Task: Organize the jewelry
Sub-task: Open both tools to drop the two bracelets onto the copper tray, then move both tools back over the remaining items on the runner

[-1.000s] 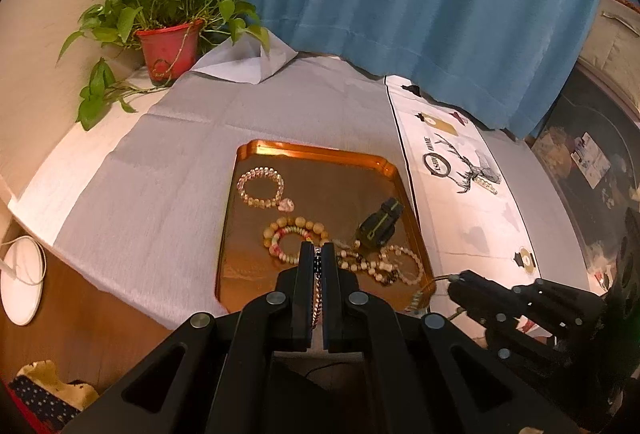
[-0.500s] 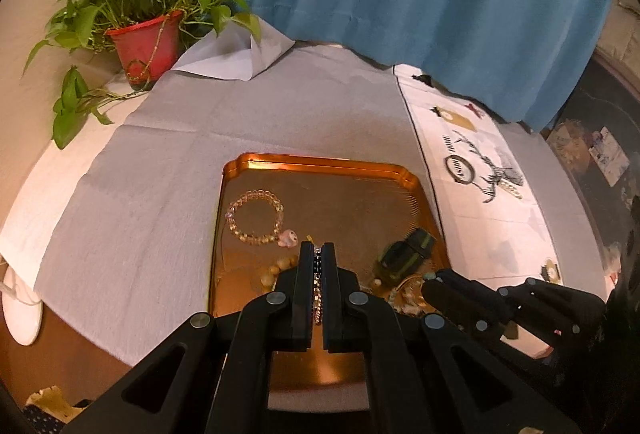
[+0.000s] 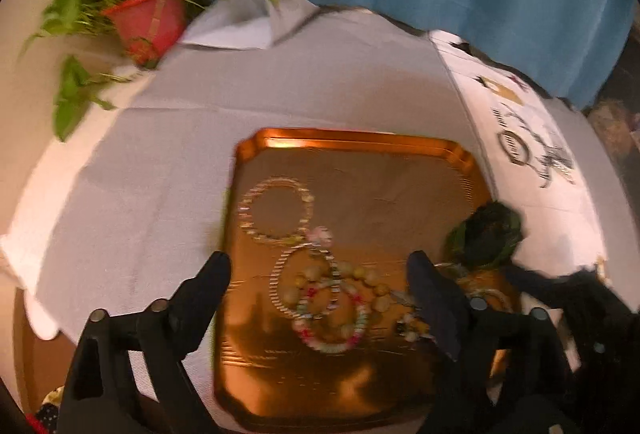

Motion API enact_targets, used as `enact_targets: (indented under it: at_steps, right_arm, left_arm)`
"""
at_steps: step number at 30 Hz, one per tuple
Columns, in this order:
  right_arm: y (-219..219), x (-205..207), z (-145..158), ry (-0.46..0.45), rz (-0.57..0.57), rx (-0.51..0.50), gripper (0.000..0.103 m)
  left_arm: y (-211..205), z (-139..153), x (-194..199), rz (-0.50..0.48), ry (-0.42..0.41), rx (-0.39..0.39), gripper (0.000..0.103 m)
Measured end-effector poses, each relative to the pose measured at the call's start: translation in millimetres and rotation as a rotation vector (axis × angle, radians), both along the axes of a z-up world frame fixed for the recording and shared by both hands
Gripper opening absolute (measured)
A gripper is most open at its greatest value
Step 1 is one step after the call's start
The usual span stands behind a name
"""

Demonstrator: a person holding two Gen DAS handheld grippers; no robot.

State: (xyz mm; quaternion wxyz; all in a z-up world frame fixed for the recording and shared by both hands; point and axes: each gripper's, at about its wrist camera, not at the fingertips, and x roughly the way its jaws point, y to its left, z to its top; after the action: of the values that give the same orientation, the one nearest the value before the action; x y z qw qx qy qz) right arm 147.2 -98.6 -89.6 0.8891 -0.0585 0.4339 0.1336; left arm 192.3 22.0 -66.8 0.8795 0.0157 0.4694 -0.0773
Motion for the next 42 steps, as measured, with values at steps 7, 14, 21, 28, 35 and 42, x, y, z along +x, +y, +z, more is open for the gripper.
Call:
enact_targets:
  at_steps: [7,14,21,28,35,42]
  right_arm:
    - [-4,-30,10,-0.037,-0.014,-0.060,0.081]
    - [-31,-95,48,-0.107,-0.150,0.008,0.082]
    - [-41,-167,80,-0.208,-0.179,-0.021,0.084]
    - [-46,-212,93,-0.251,-0.198,-0.024,0.084]
    - [-44,-238,99,-0.276,-0.196,-0.007,0.084]
    - [-44,-253,108,-0.307,-0.189,0.004,0.084]
  left_arm:
    - [4,11,-45,0.033,-0.020,0.121,0.090]
    - [2,44,-116,0.043,-0.093,0.075,0.090]
    - [-8,73,-177,0.019,-0.178,0.083,0.092]
    - [-9,88,-217,0.018,-0.229,0.127,0.092]
    - [-2,91,-246,0.031,-0.237,0.139,0.093]
    - [-4,102,-263,0.024,-0.272,0.140,0.093]
